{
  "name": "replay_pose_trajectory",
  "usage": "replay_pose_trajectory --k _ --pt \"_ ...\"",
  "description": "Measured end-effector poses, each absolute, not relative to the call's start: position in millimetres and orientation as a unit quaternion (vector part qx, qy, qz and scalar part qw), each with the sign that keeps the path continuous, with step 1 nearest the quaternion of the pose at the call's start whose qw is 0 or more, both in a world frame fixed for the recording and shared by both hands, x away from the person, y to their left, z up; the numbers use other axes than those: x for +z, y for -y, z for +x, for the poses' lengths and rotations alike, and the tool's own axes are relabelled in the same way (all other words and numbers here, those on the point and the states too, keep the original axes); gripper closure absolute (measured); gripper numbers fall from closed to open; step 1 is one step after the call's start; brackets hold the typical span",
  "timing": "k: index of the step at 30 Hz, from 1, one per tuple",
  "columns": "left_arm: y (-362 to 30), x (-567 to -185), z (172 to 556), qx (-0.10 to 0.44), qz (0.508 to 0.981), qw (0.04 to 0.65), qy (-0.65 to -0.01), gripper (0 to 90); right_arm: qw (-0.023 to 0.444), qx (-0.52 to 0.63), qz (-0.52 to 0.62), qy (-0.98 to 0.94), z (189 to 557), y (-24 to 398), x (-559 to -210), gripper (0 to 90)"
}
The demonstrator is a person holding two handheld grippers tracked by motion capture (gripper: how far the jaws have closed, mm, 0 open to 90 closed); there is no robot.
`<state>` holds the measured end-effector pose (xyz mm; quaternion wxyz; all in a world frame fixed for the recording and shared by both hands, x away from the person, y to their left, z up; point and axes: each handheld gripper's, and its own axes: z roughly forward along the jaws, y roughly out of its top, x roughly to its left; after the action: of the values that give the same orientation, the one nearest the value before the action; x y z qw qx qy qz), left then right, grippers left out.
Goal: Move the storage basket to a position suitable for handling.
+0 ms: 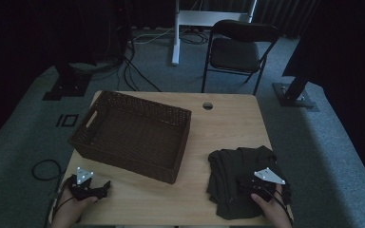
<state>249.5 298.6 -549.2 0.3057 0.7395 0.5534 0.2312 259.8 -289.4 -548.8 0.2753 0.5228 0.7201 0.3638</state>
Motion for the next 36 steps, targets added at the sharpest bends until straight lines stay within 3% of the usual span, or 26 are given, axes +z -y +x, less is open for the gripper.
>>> replay_pose_trajectory --k 11,17,36 --pt "-317 -545 245 0.221 0.747 0.325 -0.536 14.7 0.249 0.398 0.533 -0.704 260 295 -543 12.5" --pt "-329 -535 247 0.226 0.739 0.333 -0.541 14.7 0.260 0.408 0.529 -0.697 263 289 -528 12.5" --pt "-344 -503 253 0.246 0.727 0.350 -0.536 14.7 0.264 0.444 0.472 -0.714 281 235 -488 12.4"
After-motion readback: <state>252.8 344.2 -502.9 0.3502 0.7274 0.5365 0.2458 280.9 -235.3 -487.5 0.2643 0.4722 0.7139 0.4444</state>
